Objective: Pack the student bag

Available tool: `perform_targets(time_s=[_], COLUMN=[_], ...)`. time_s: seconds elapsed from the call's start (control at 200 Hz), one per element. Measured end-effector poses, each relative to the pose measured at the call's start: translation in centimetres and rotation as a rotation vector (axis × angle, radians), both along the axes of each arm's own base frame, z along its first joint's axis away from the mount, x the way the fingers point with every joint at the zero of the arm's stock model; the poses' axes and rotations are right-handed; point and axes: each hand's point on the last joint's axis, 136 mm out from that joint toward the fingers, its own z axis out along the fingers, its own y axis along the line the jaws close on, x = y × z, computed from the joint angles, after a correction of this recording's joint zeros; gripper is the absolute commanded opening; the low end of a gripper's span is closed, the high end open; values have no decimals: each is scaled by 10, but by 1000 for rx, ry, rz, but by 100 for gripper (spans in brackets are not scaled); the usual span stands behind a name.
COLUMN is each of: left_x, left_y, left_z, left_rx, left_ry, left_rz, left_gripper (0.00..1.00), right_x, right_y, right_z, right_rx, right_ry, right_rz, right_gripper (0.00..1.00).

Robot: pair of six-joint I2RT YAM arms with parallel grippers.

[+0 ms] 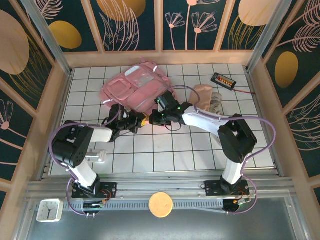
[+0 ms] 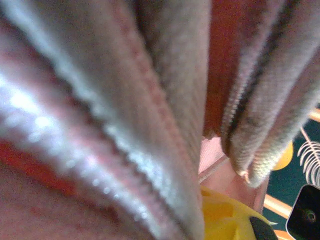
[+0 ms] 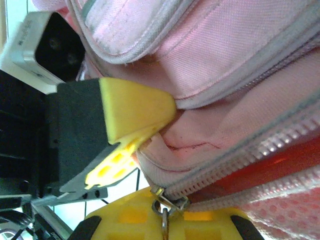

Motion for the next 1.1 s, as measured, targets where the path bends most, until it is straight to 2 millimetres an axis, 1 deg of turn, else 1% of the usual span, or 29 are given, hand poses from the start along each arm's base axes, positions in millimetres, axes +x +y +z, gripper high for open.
perform_targets(time_s=[0.075,0.165,0.205,0.285,0.36,0.42,0.515,0.565,0.631,0.676,0.711,0.786,0.821,0.856,0.886,0.971,1.001,1.021,1.031,1.036,1.046,1.051,1.056,1.066,1.101], left_x=[1,4,6,9,11,13,19,24,29,31,33,40,45,51,56,74,84,92,96,98,103,105,109,112,128], left_y=[6,24,34,52,64,72,87,100,122,131,135,139,141,143,144,153,158,162,165,166,169,169,172,174,180], left_z=[1,7,9,14,19,23,24,23,20,18,16,11,10,8,8,9,11,13,14,14,17,17,18,19,26], left_rx=[62,156,195,274,340,378,419,436,445,439,429,420,414,411,409,427,445,457,466,468,473,476,485,489,503], left_ry=[-31,-81,-101,-136,-168,-196,-219,-216,-192,-176,-160,-132,-124,-120,-119,-119,-126,-137,-141,-141,-148,-152,-163,-166,-191], left_rz=[-44,-105,-136,-205,-268,-307,-335,-331,-310,-304,-306,-313,-312,-308,-304,-280,-266,-256,-249,-246,-237,-235,-232,-225,-204], left_gripper=[0,0,0,0,0,0,0,0,0,0,0,0,5,14,18,24,29,38,53,62,87,93,96,98,99], right_x=[1,10,16,36,57,69,82,95,115,126,131,131,131,130,127,107,97,90,87,85,83,80,76,74,60], right_y=[-9,-27,-38,-62,-74,-77,-70,-68,-74,-77,-75,-72,-70,-69,-67,-57,-50,-44,-41,-40,-37,-34,-31,-28,-12], right_z=[-4,-6,-7,-6,-5,-5,-8,-14,-20,-23,-23,-22,-21,-21,-22,-24,-25,-24,-23,-23,-23,-22,-22,-21,-19], right_rx=[-17,-34,-46,-76,-95,-100,-105,-126,-136,-132,-129,-123,-118,-113,-111,-101,-94,-87,-83,-81,-78,-74,-70,-66,-43], right_ry=[20,38,40,24,4,-7,-24,-54,-80,-97,-110,-129,-138,-147,-154,-143,-134,-131,-129,-126,-125,-125,-122,-119,-111], right_rz=[3,3,-3,-16,-14,10,68,88,91,98,110,134,137,138,139,139,142,148,148,148,151,155,159,158,176], right_gripper=[0,0,0,0,0,0,0,0,0,0,0,0,0,0,0,0,0,0,0,0,0,0,0,0,0])
